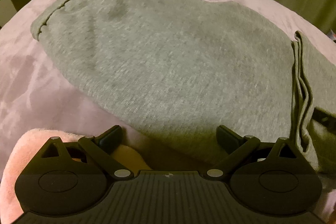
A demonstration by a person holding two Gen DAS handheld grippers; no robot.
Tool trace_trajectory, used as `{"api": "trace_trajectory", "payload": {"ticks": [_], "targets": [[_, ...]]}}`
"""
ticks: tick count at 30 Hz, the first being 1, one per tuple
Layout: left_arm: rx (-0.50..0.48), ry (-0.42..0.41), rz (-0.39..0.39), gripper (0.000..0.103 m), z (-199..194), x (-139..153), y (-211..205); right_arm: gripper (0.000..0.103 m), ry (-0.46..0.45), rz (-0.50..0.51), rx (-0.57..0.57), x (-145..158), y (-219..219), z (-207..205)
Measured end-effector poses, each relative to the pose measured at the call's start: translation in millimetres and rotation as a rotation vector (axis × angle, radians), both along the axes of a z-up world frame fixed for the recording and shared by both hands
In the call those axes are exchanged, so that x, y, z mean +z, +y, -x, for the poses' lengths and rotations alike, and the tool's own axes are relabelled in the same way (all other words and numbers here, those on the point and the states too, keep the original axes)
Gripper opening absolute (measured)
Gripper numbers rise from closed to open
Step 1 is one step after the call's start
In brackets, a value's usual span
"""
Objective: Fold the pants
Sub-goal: 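Lower the cuff onto the pants beside the left tool and open, then pinch the center crease of the folded pants with the left tool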
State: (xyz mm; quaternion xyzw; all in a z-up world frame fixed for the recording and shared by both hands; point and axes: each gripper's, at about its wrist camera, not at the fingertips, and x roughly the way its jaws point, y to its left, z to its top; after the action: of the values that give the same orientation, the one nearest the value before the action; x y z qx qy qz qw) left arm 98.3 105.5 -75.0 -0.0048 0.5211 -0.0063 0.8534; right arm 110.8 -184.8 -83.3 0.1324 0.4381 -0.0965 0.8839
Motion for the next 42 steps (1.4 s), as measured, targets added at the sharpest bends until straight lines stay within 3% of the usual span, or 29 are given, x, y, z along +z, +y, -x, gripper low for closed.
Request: {"api": "trace_trajectory", "payload": {"ticks": [3,7,9,14,20,22,25,27,29,31,34,38,39,40,42], "targets": [[0.0,0.001,0.001,0.1,0,-1,0,0.099,0.046,0.117,0.062,-10,22,-2],[-0.012,-0.005,0.0,0.1,1,0,-2,0.098,-0.005,-0.159,0.111,5,-12,15],[-0.028,-0.018,0.001,0.1,2,2,-5,0.098,-0.048,-0.229,0.091,10,-32,33],[-0.067,-0.091,0.055,0.1,5,17,-19,0.098,-0.088,-0.19,0.0,5,-69,85],[-0.191,-0.212,0.171,0.1,5,39,-58,0.098,-0.173,-0.181,-0.053,2,-85,112],[-0.239,-0.218,0.152,0.1,4,41,-79,0.098,-0.172,-0.194,-0.063,2,-87,115],[-0.292,-0.295,0.063,0.1,13,44,-107,0.098,-0.174,-0.199,-0.066,2,-88,113],[-0.368,-0.275,0.052,0.1,13,40,-122,0.098,-0.181,-0.207,-0.071,3,-93,115],[-0.407,-0.204,0.081,0.098,4,27,-132,0.098,-0.182,-0.213,-0.078,0,-95,114],[-0.397,-0.122,0.132,0.066,-5,17,-136,0.098,-0.177,-0.221,-0.082,0,-95,112],[-0.407,-0.05,0.224,0.062,-15,6,-135,0.098,-0.179,-0.22,-0.087,1,-98,111],[-0.41,-0.025,0.218,0.057,-25,-8,-142,0.098,-0.179,-0.238,-0.11,-1,-103,110],[-0.407,-0.033,0.231,0.044,-26,-8,-143,0.098,-0.178,-0.243,-0.115,-1,-104,109],[-0.413,-0.032,0.242,0.025,-27,-8,-144,0.098,-0.176,-0.242,-0.119,-1,-104,108],[-0.406,-0.031,0.237,0.02,-28,-11,-147,0.098,-0.172,-0.235,-0.122,0,-103,107]]}}
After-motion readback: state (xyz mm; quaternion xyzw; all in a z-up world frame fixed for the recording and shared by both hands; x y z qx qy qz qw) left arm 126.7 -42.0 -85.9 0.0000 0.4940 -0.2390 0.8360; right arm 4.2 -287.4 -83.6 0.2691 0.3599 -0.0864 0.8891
